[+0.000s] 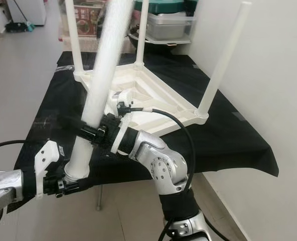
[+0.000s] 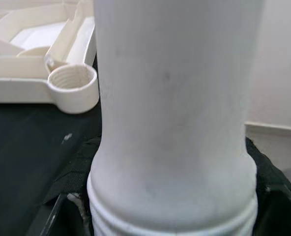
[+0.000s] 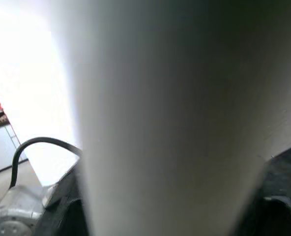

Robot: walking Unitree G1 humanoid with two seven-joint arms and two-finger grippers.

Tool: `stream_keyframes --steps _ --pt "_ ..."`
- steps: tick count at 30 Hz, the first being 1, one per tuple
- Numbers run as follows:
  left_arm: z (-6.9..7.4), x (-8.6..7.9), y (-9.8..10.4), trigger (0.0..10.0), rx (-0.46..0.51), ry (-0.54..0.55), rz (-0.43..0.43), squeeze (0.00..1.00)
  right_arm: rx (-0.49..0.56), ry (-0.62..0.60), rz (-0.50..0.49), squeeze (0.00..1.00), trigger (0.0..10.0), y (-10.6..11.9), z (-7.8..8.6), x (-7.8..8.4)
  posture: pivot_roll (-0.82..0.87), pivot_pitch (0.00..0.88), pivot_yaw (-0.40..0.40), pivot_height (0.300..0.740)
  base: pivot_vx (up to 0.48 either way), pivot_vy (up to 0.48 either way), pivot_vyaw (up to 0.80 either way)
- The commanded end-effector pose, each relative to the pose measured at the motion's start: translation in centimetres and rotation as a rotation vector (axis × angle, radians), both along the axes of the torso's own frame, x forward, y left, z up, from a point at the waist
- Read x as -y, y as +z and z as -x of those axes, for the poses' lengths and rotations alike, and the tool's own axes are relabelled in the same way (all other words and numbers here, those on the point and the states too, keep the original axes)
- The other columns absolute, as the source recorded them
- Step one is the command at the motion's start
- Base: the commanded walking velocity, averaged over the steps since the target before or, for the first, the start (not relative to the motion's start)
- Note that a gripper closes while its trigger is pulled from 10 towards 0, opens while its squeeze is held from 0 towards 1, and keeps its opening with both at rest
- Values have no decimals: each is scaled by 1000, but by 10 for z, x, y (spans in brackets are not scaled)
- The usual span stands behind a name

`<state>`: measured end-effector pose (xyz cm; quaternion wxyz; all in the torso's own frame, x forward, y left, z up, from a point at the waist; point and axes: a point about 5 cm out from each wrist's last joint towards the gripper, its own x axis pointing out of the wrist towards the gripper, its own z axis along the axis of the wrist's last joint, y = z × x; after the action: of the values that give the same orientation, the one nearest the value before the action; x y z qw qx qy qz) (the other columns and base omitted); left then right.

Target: Building children table

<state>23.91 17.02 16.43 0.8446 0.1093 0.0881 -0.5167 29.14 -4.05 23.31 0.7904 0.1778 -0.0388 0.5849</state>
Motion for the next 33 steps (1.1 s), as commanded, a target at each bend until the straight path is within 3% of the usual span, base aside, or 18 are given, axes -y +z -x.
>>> stream_keyframes --steps 1,5,6,7,8,19,20,27,33 --pt "6 5 3 10000 21 -65 -23 0 -5 -24 17 0 4471 -5 -2 2 122 0 -58 740 0 0 0" --pt "5 4 4 10000 21 -66 -23 0 4 -34 24 0 4314 -6 -3 2 122 0 -58 740 0 0 0" --pt "6 6 3 10000 19 -69 -18 0 8 -52 12 0 3294 -5 -4 1 122 0 -56 740 0 0 0" --pt "6 7 3 10000 18 -72 -15 0 11 -65 4 0 3294 -4 -5 1 121 0 -55 740 0 0 0" --pt "6 8 3 10000 15 -77 -10 0 11 -77 -10 0 0 -3 -6 0 120 0 -53 740 0 0 0" --pt "5 9 2 10000 16 -79 -8 0 -21 -47 -80 0 0 -3 1 -8 116 0 -52 740 0 0 0" --pt "4 8 2 10000 15 -73 9 1000 -29 -59 -96 0 0 -4 1 -9 114 0 -53 740 0 0 0" --pt "2 4 6 10000 21 -50 35 1000 -24 -91 -96 0 0 -5 -2 -7 115 0 -56 740 0 0 0" --pt "-8 -7 25 10000 123 99 106 1000 20 -200 -75 0 0 1 -19 15 119 0 -57 740 0 0 0"
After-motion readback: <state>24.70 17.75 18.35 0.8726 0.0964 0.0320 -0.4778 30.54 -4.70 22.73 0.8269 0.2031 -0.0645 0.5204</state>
